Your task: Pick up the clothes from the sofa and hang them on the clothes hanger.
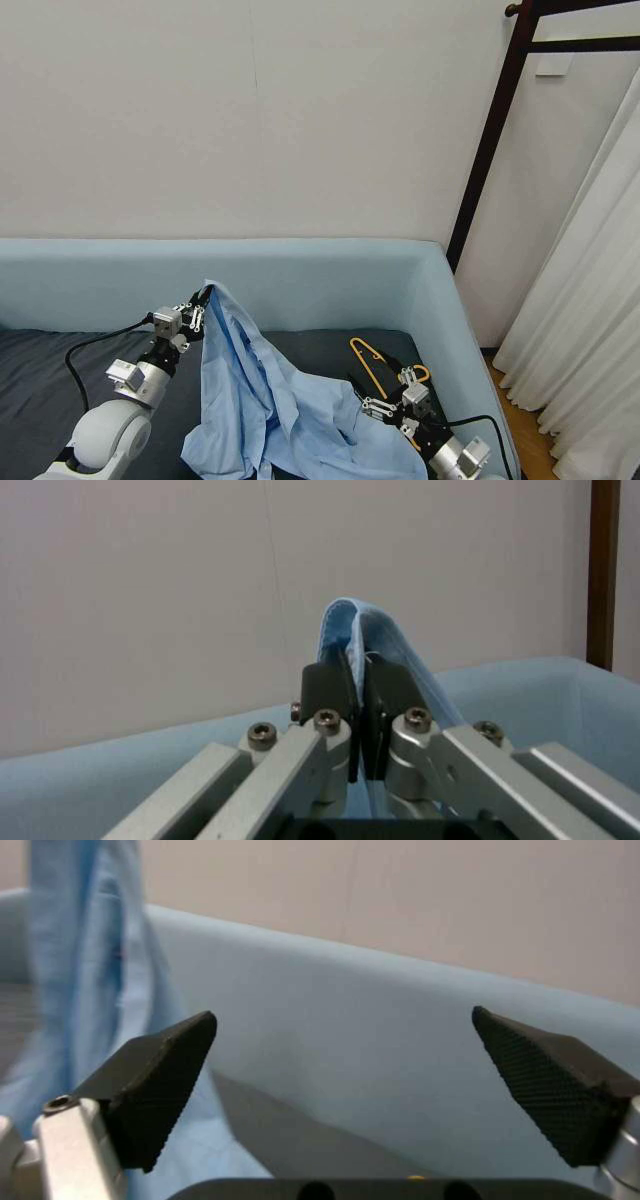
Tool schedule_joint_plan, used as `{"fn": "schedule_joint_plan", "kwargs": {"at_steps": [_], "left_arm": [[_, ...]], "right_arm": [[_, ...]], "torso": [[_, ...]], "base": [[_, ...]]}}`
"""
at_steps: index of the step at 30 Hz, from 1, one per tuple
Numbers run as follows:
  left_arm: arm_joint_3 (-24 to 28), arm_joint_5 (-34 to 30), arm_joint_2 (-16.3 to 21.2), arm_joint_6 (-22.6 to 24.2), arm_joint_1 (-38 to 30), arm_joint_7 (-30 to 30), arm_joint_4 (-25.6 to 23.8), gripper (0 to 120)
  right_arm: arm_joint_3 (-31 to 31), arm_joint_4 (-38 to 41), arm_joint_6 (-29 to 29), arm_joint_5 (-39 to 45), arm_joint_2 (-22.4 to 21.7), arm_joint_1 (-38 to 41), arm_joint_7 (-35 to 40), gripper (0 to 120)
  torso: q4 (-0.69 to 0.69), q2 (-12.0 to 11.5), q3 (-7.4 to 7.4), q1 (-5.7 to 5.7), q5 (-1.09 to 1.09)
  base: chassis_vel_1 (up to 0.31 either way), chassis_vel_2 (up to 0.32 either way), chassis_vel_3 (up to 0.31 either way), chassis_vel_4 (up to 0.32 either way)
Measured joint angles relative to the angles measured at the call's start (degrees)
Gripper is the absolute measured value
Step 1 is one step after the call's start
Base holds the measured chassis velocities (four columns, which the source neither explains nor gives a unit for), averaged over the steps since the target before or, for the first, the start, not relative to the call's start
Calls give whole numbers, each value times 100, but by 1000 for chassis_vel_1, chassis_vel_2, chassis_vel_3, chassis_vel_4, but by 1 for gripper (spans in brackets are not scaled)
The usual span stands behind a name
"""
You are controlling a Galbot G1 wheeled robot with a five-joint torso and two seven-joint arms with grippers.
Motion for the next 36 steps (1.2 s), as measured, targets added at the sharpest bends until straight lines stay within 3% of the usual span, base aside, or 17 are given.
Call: {"fn": "schedule_joint_plan", "kwargs": {"at_steps": [5, 11, 15, 18, 22, 27, 30, 33, 36], "left_arm": [[20, -85, 20, 63, -23, -9, -43, 0], [-75, -110, 19, 102, 108, -52, -208, 0], [-161, -105, -1, 103, 286, -60, -336, 0], [-173, -106, -9, 103, 334, -79, -375, 0], [-183, -107, -11, 103, 364, -91, -412, 0], [-179, -110, -28, 103, 353, -109, -405, 0], [-166, -111, -58, 103, 335, -113, -396, 0], [-160, -111, -103, 91, 326, -131, -383, 0], [-147, -110, -181, 64, 330, -158, -345, 0]], "right_arm": [[-174, -527, -519, -73, 71, 586, 686, 100], [-311, -1199, -1222, 981, 96, 1316, 692, 100], [-361, -1654, -2067, 2183, 228, 1739, 616, 100], [-372, -1916, -2350, 2402, 331, 1933, 666, 100], [-408, -2359, -2771, 2139, 494, 2230, 918, 100], [-456, -2892, -3828, 1314, 611, 2494, 1476, 100], [-452, -3108, -4055, 909, 608, 2490, 1484, 100], [-413, -3376, -3964, 669, 601, 2482, 1318, 100], [-314, -3941, -3516, 544, 665, 2560, 1033, 100]], "torso": [[0, 0, 0, 0, -1], [1, 0, 0, 1, -1], [1, 0, 0, 1, 0], [1, 0, 0, 1, -1], [1, 0, 0, 1, 0], [2, -1, 0, 1, 0], [0, 0, 0, 0, -1], [-1, 0, 0, 1, 0], [-1, 0, 0, 1, 0]], "base": [[0, 0, 0, 0], [0, 0, 0, 0], [0, 0, 0, 0], [0, 0, 0, 0], [0, 0, 0, 0], [0, 0, 0, 0], [0, 0, 0, 0], [0, 0, 0, 0], [0, 0, 0, 0]]}}
